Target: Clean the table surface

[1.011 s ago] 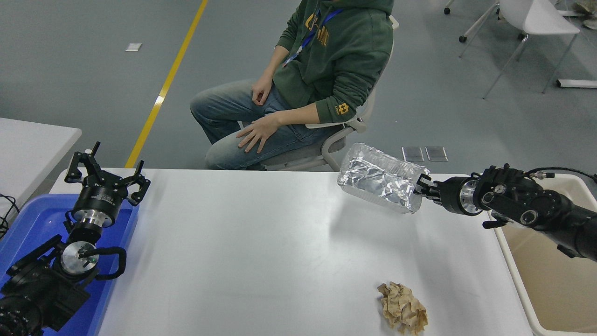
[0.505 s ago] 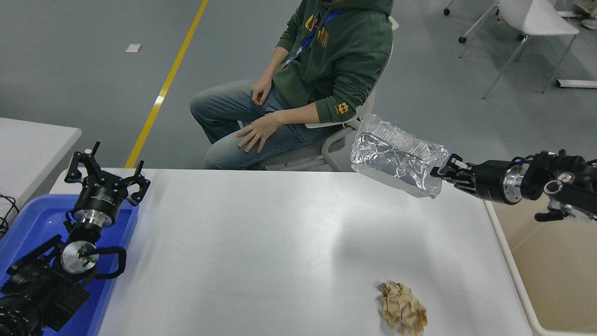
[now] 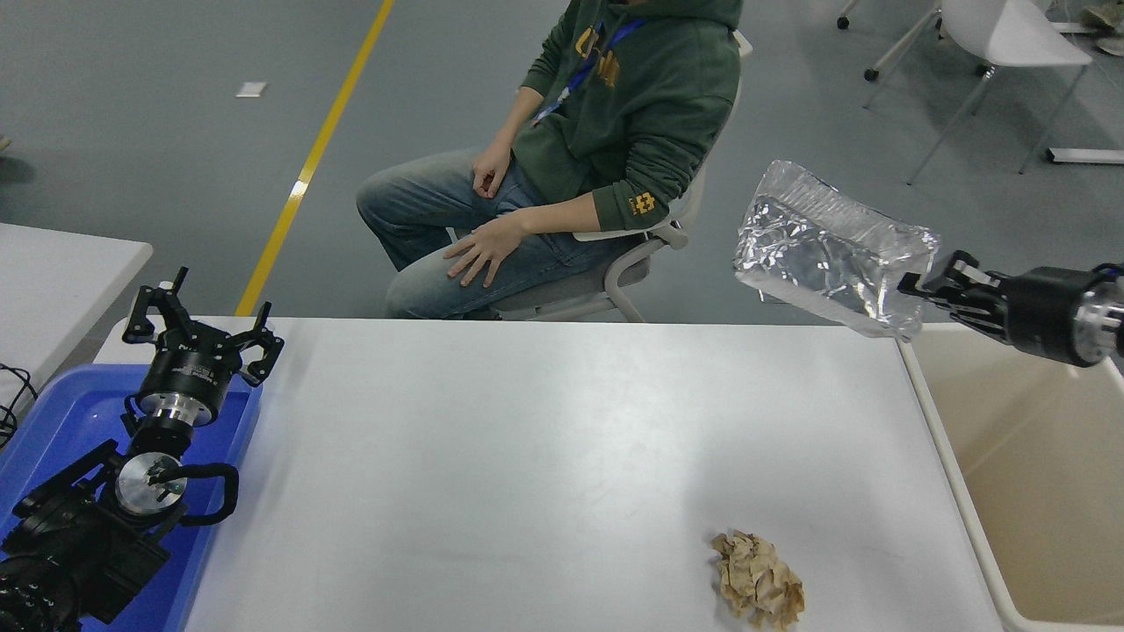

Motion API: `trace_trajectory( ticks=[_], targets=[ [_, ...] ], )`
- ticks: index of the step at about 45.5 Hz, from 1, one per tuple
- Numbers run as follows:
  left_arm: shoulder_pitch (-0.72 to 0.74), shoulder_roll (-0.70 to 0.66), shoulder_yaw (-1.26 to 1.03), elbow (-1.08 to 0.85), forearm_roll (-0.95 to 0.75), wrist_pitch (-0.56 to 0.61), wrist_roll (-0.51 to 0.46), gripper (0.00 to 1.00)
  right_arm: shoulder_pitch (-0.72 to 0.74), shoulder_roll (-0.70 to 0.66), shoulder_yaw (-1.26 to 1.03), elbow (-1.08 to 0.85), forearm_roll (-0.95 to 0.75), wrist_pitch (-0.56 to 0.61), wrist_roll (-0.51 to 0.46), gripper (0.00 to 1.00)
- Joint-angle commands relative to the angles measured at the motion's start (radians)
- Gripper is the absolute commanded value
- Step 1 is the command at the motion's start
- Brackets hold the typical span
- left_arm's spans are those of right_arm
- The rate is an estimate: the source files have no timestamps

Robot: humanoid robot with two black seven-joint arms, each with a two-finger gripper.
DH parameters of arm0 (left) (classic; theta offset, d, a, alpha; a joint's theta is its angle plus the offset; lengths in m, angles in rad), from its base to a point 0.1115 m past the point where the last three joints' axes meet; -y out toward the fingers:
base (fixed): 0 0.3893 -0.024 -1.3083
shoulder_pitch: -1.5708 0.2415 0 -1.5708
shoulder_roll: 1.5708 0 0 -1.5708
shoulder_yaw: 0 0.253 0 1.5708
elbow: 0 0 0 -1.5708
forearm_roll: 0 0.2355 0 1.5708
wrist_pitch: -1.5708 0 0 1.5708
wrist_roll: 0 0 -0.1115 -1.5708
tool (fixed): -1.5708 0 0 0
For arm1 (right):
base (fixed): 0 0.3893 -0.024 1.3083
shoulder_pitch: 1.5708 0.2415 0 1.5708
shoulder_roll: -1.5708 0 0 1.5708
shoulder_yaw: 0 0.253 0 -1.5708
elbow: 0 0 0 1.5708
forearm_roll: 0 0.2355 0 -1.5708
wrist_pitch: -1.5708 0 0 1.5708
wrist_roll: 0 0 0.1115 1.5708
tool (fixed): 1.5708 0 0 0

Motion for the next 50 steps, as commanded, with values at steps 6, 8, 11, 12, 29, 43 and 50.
trace_trajectory(
  ticks=[6, 8, 11, 12, 29, 43, 50],
  targets=[
    [0.0, 0.0, 0.0, 0.0, 0.0, 0.0, 0.0, 1.0, -0.117, -0.132, -0.008, -0.03, -0.006, -0.003, 0.072, 0.0],
    [0.0, 0.0, 0.0, 0.0, -0.002, 0.0, 0.0, 1.0, -0.142, -0.134, -0.006, -0.046, -0.003, -0.005, 0.083, 0.0],
    [0.0, 0.0, 0.0, 0.0, -0.002, 0.0, 0.0, 1.0, -0.169, -0.134, -0.008, -0.079, 0.006, -0.006, 0.097, 0.0],
    [0.0, 0.0, 0.0, 0.0, 0.0, 0.0, 0.0, 1.0, -0.177, -0.132, -0.011, -0.095, 0.008, -0.006, 0.1, 0.0],
    [0.0, 0.0, 0.0, 0.0, 0.0, 0.0, 0.0, 1.0, -0.318, 0.023, 0.005, -0.392, 0.029, -0.017, 0.126, 0.0],
    [0.0, 0.0, 0.0, 0.0, 0.0, 0.0, 0.0, 1.0, -0.37, 0.156, -0.006, -0.603, 0.029, -0.014, 0.134, 0.0],
    [0.0, 0.0, 0.0, 0.0, 0.0, 0.0, 0.0, 1.0, -0.381, 0.216, -0.015, -0.718, 0.028, -0.014, 0.134, 0.0]
  ],
)
